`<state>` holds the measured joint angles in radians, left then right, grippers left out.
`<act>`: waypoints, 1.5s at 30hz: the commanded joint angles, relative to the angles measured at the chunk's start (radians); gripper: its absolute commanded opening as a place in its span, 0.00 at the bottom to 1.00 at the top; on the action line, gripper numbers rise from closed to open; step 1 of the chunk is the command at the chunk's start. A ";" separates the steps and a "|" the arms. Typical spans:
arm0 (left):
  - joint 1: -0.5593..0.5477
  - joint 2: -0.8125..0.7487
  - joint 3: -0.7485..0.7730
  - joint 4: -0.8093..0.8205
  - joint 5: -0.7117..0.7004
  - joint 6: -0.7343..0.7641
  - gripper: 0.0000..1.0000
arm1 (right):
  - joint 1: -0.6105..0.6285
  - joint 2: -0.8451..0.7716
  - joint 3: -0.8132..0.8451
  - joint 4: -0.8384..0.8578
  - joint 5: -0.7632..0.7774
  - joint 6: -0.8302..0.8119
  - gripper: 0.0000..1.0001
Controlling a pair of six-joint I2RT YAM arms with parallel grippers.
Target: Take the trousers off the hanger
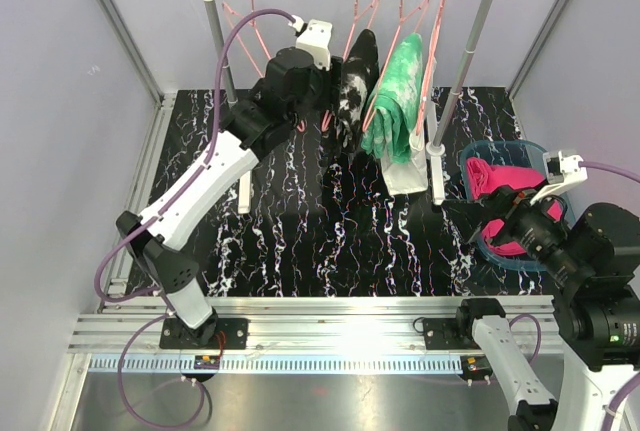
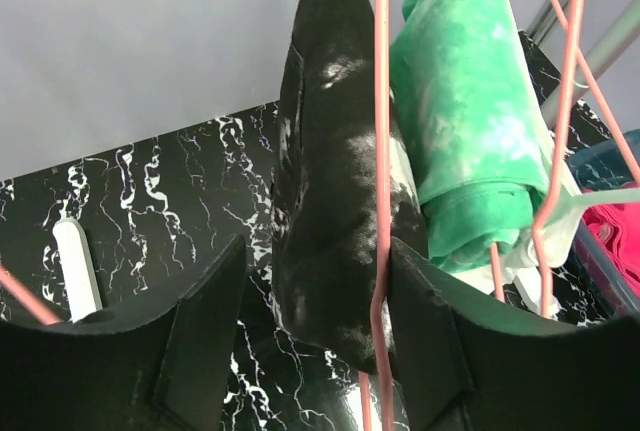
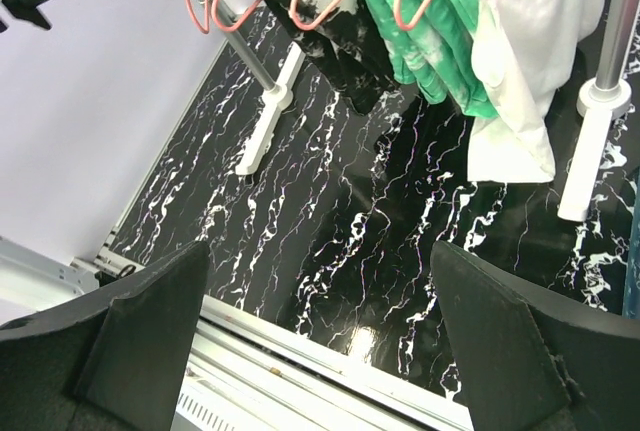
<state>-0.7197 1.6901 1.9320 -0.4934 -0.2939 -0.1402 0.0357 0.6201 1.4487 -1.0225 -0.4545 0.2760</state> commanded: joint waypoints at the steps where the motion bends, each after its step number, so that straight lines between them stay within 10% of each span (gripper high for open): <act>1: 0.011 0.022 0.045 0.067 0.044 -0.019 0.57 | 0.020 0.017 0.039 0.018 0.004 -0.031 0.99; 8: 0.011 0.065 0.077 0.078 0.081 -0.019 0.40 | 0.024 0.015 0.035 0.018 0.016 -0.035 1.00; 14: 0.011 0.102 0.147 0.035 0.058 -0.035 0.00 | 0.026 0.012 0.038 0.012 0.022 -0.040 0.99; 27: 0.011 -0.086 0.002 0.253 -0.137 -0.133 0.00 | 0.026 -0.011 -0.007 0.074 -0.024 -0.009 0.99; 45: 0.011 -0.178 0.039 0.286 -0.054 -0.136 0.00 | 0.027 0.092 -0.106 0.360 -0.122 0.058 0.99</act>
<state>-0.7097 1.6260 1.9259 -0.4690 -0.3599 -0.2779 0.0544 0.6777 1.3220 -0.7380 -0.5694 0.3439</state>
